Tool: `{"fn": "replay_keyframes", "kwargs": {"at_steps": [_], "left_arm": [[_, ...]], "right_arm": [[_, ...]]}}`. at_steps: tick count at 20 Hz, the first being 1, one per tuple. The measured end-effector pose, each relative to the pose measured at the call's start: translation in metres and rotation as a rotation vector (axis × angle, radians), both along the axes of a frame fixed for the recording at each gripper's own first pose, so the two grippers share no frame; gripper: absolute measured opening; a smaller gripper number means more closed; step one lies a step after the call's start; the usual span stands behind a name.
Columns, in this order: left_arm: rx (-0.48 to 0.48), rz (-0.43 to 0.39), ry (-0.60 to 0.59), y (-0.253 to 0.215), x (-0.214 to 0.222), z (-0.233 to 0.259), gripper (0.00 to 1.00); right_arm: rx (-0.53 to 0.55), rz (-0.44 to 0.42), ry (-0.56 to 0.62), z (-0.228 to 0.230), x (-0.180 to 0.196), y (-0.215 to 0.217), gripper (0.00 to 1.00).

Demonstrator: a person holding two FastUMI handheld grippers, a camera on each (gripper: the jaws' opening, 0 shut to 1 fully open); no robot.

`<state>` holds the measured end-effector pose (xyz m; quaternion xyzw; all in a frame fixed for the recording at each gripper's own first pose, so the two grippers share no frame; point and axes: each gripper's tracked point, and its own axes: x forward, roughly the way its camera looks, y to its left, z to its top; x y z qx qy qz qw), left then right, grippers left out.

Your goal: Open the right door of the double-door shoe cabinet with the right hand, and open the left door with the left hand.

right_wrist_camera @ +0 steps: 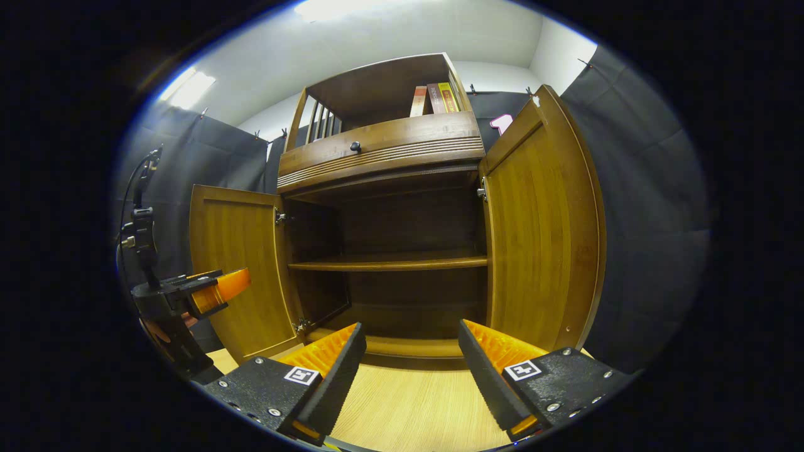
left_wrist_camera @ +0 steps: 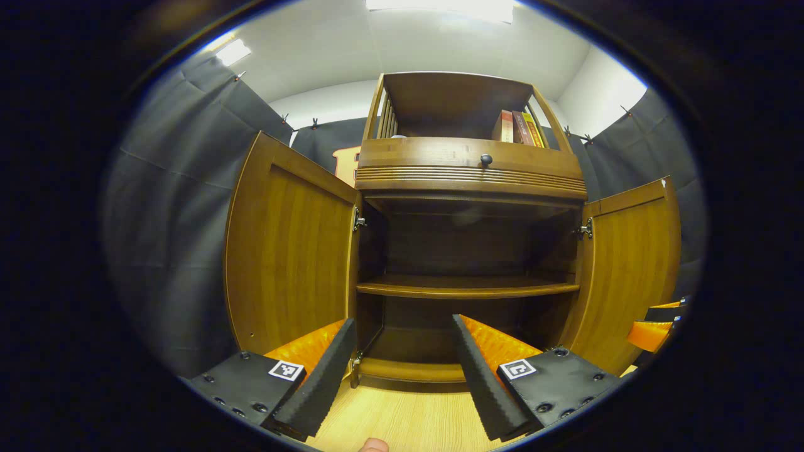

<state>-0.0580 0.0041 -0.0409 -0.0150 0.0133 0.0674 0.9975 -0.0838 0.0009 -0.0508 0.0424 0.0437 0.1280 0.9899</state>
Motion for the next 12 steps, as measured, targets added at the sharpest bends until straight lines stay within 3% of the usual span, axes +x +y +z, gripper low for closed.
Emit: {"fn": "replay_keyframes", "kwargs": {"at_steps": [3,10,11,12], "left_arm": [[0.012,0.011,-0.013,0.004,-0.003,0.006,0.96],[0.046,-0.05,-0.048,-0.012,-0.007,0.018,0.97],[0.053,-0.051,-0.054,-0.013,-0.007,0.02,0.97],[0.061,-0.049,-0.061,-0.014,-0.008,0.022,0.98]], "right_arm": [[0.003,-0.005,-0.009,0.003,-0.001,-0.001,0.92],[0.017,-0.012,0.001,-0.002,-0.005,0.0,0.92],[0.019,-0.01,0.003,-0.003,-0.005,0.0,1.0],[0.021,-0.008,0.004,-0.003,-0.005,0.001,1.0]]}}
